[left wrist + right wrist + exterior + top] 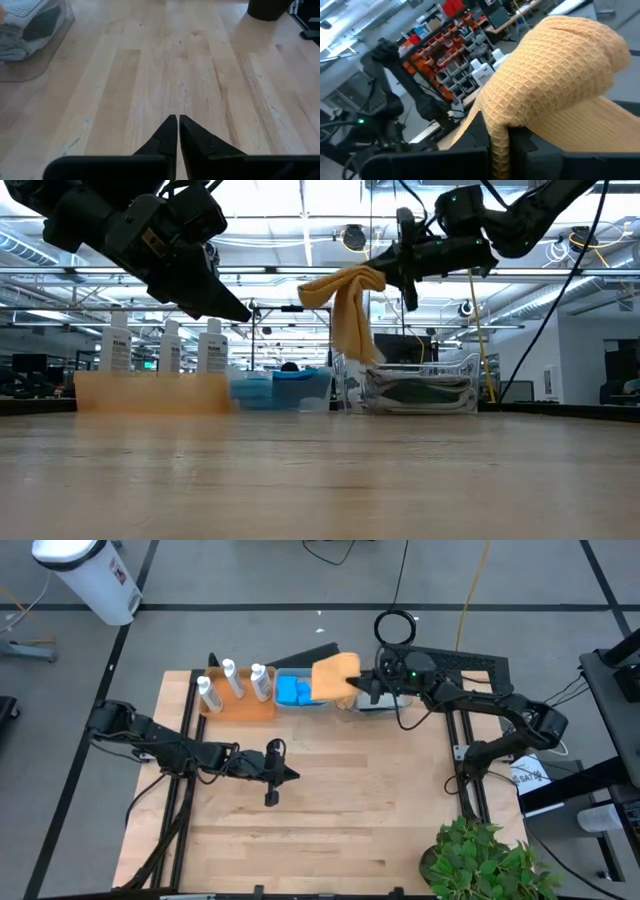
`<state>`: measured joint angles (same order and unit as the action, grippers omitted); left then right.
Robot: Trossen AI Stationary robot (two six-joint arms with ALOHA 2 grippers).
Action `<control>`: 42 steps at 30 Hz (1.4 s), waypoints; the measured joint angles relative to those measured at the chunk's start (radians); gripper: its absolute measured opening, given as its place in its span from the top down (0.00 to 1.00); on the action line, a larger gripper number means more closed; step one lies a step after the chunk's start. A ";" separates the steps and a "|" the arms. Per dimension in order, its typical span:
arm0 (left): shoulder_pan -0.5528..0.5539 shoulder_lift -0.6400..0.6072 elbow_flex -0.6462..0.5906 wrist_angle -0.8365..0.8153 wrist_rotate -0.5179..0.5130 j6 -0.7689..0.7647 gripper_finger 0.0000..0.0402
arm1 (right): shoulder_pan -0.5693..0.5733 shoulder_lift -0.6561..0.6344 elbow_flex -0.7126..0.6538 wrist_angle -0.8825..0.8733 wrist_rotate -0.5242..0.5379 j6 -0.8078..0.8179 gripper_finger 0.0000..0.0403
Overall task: Pick & Place Kitchen Items
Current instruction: Put the orange towel into the right transparent bin
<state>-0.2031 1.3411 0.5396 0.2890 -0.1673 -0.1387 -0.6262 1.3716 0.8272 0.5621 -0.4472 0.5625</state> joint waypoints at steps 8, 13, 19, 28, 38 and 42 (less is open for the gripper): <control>0.000 0.000 0.000 -0.003 0.000 -0.001 0.93 | -0.011 0.004 0.000 -0.157 0.064 -0.040 0.98; 0.000 0.000 0.000 -0.009 0.000 -0.020 0.93 | -0.020 0.004 0.000 -0.266 0.138 -0.064 0.98; 0.000 0.000 0.000 -0.009 0.000 -0.021 0.98 | -0.033 -0.015 0.000 -0.347 0.145 -0.075 0.98; 0.000 0.000 0.000 -0.009 0.000 -0.021 0.94 | -0.078 -0.088 0.000 -0.584 0.298 -0.097 0.98; 0.000 0.000 0.000 -0.009 0.000 -0.021 0.97 | -0.101 -0.104 0.000 -0.821 0.554 -0.181 0.98; 0.000 0.000 0.000 -0.009 0.000 -0.021 0.99 | -0.101 -0.104 0.000 -0.862 0.581 -0.184 0.98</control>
<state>-0.2031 1.3407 0.5400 0.2802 -0.1673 -0.1600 -0.7269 1.2678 0.8272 -0.3002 0.1333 0.3789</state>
